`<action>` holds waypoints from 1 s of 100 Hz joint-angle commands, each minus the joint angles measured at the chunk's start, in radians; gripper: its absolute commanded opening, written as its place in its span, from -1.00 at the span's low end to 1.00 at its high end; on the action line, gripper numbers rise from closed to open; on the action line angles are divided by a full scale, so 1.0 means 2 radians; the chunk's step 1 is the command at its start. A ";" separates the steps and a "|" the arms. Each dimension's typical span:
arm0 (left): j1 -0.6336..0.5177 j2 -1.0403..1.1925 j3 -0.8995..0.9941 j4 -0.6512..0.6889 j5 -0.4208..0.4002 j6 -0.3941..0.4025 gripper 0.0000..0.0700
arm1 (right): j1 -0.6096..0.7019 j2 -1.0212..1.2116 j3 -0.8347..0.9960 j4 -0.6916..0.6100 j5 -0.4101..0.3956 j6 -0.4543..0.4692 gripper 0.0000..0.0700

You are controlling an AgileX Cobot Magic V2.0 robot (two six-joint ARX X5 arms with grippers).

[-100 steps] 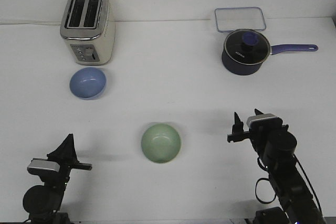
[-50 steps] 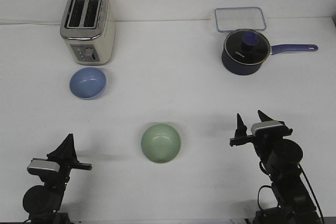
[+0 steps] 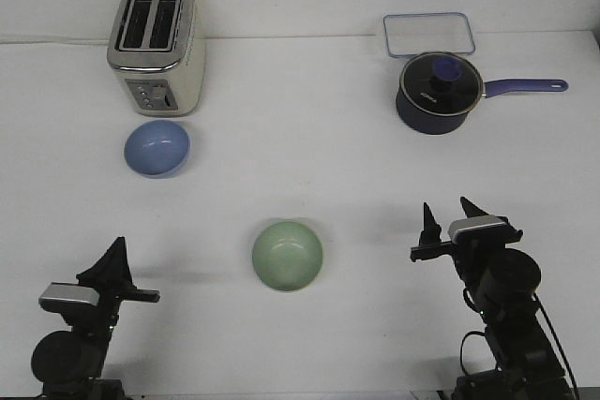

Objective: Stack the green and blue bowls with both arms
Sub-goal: 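Reach the left gripper forward to the rim of the blue bowl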

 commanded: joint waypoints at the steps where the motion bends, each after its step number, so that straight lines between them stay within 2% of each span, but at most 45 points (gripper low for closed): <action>1: 0.000 0.015 0.048 -0.002 -0.014 -0.016 -0.97 | 0.002 0.001 0.002 0.005 0.000 -0.005 0.34; 23: 0.000 0.155 0.232 -0.132 -0.021 -0.034 -0.97 | 0.002 0.001 0.002 0.005 0.000 -0.005 0.34; 50: 0.000 0.364 0.435 -0.309 -0.021 -0.020 -0.97 | 0.002 0.001 0.002 0.005 0.000 -0.005 0.34; 64: 0.000 0.436 0.475 -0.336 -0.021 -0.017 -0.97 | 0.002 0.001 0.002 0.005 0.000 -0.005 0.34; 87: 0.000 0.488 0.478 -0.350 -0.016 -0.019 -0.95 | 0.002 0.001 0.002 0.005 0.000 -0.005 0.34; 91: 0.000 0.492 0.478 -0.353 -0.016 -0.020 -0.89 | 0.002 0.001 0.002 0.005 0.000 -0.005 0.34; 100: 0.000 0.496 0.478 -0.361 -0.016 -0.024 -0.46 | 0.002 0.001 0.002 0.005 0.000 -0.005 0.34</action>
